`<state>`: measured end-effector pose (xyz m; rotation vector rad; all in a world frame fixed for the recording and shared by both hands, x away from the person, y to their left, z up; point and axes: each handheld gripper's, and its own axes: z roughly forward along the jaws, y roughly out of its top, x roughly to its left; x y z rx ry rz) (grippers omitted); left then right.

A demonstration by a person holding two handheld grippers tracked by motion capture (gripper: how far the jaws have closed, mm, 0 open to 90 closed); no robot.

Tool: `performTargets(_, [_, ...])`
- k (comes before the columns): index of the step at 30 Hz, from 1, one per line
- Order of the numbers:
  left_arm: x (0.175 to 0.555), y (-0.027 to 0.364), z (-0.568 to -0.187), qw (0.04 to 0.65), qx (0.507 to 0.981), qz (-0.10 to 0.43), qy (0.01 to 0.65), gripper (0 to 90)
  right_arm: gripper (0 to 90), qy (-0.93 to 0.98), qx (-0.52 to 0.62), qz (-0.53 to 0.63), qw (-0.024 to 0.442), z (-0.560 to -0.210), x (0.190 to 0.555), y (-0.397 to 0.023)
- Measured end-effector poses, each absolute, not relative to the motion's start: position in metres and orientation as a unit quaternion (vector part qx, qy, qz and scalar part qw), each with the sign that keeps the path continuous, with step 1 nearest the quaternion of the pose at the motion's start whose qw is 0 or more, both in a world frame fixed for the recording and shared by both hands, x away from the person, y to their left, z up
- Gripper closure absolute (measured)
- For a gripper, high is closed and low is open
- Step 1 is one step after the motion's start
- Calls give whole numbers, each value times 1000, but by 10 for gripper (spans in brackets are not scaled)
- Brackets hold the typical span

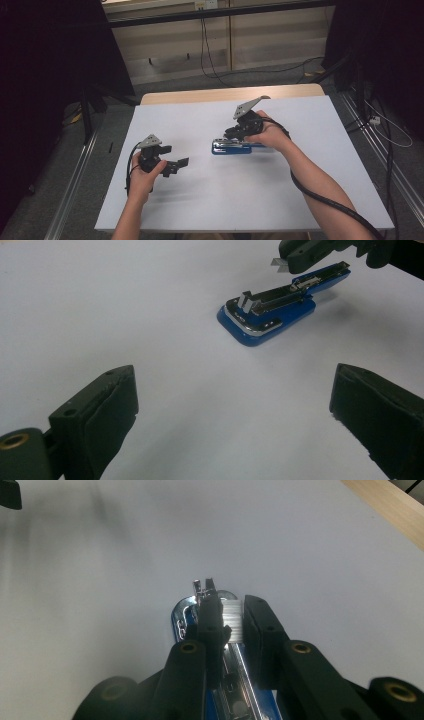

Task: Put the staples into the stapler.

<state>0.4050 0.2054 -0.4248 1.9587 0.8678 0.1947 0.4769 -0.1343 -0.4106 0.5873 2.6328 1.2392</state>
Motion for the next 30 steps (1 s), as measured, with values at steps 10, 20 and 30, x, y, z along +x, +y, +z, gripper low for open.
performTargets(10, [405,205,-425,476,802,78,354,55,794,884,194,418,79,-411,477,-131])
performTargets(20, [405,203,-425,478,802,74,351,55,794,885,188,418,76,-413,480,-126])
performTargets(30, [404,203,-425,477,802,75,351,55,794,889,180,415,68,-418,483,-124])
